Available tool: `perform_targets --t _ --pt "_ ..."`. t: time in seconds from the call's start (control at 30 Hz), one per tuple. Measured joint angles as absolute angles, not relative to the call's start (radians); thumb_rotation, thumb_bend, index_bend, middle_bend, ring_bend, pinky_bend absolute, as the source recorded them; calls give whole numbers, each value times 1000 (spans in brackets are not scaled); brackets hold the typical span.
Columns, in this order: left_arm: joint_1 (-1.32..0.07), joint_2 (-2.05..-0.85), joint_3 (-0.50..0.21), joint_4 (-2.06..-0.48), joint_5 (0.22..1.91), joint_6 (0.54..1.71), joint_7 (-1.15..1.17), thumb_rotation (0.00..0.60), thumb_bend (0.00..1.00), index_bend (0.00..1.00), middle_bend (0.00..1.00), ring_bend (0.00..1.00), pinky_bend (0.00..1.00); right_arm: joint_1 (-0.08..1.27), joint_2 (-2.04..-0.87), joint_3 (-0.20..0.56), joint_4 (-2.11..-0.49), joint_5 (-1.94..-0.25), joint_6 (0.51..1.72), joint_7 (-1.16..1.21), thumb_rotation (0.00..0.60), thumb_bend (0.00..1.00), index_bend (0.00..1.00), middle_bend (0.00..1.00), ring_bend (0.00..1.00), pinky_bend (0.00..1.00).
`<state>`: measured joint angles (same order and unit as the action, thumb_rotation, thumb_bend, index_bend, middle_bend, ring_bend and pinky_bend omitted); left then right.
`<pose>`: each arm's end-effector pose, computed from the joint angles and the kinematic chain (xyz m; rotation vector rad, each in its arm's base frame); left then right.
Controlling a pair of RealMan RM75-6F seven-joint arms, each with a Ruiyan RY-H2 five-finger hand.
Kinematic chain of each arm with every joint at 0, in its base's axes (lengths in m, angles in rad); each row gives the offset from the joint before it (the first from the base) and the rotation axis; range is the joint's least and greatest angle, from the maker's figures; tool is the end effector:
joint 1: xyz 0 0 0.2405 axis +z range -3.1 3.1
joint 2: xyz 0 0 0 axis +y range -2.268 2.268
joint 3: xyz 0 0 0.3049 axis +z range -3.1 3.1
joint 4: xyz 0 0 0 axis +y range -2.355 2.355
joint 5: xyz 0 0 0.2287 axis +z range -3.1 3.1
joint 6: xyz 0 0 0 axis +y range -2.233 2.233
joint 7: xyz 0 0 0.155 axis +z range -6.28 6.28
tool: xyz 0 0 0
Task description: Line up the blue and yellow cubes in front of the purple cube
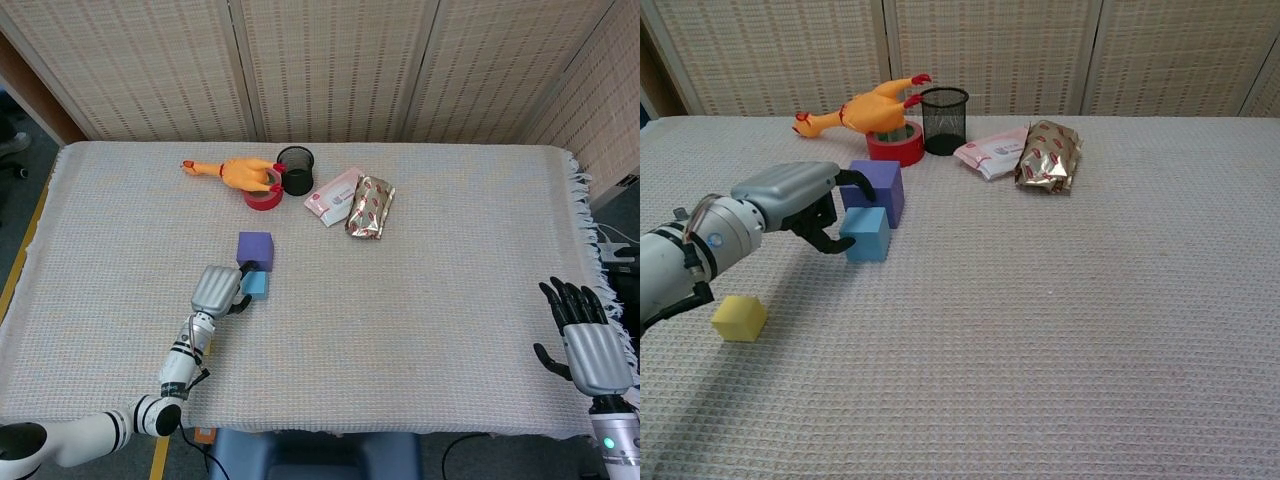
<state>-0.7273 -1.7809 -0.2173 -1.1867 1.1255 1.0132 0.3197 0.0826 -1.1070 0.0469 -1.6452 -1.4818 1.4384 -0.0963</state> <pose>-0.1943 0.4051 -0.0881 -1.7351 -0.9457 -0.9370 -0.3617 -0.1951 0.1582 1.4245 -0.8919 0.8116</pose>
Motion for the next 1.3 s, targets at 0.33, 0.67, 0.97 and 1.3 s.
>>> perform_targets --t 0.33,0.67,0.97,1.3 --pt "-710 -1759 -198 -1257 1178 1060 316 600 345 249 1000 1000 1000 81 -1105 45 -1648 -1489 1442 -93 600 38 0 0 0 0" --pt "-661 -1693 -124 -1434 1202 1074 353 600 353 251 1000 1000 1000 75 -1095 42 -1655 -1502 1457 -79 600 38 0 0 0 0" --pt "-658 -1641 -99 -1504 1097 999 441 600 352 183 1000 1000 1000 75 -1088 38 -1654 -1509 1455 -69 600 38 0 0 0 0" --pt "-688 -1611 -106 -1520 962 947 529 600 352 148 1000 1000 1000 76 -1093 40 -1652 -1504 1451 -74 600 38 0 0 0 0"
